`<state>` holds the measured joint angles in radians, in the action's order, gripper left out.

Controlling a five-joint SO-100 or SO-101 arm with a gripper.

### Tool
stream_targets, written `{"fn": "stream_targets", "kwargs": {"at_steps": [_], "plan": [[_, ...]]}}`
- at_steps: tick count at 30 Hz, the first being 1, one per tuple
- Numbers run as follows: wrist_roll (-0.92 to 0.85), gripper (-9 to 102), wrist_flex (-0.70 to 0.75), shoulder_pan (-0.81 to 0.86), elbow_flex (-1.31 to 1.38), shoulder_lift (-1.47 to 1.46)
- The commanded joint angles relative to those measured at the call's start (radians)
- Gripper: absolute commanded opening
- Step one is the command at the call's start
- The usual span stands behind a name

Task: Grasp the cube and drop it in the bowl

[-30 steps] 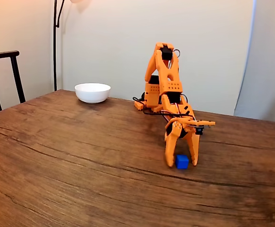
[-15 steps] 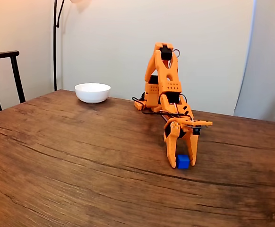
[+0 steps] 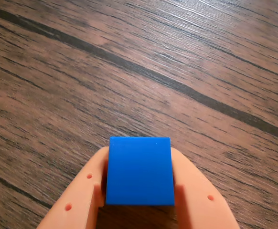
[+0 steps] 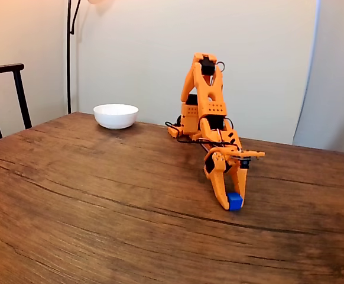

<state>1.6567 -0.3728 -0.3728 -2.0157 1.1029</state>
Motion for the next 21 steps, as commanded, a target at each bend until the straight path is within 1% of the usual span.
{"fn": "stream_targets", "kwargs": {"at_steps": [1, 16, 18, 20, 21], "plan": [[-0.005, 3, -0.003, 0.005, 0.018, 0.009], [0.014, 3, 0.000, 0.020, 0.107, 0.032], [0.041, 3, 0.002, 0.034, 0.107, 0.057], [0.049, 3, 0.055, 0.054, 0.095, 0.106], [0.058, 3, 0.107, 0.064, 0.095, 0.138]]}}
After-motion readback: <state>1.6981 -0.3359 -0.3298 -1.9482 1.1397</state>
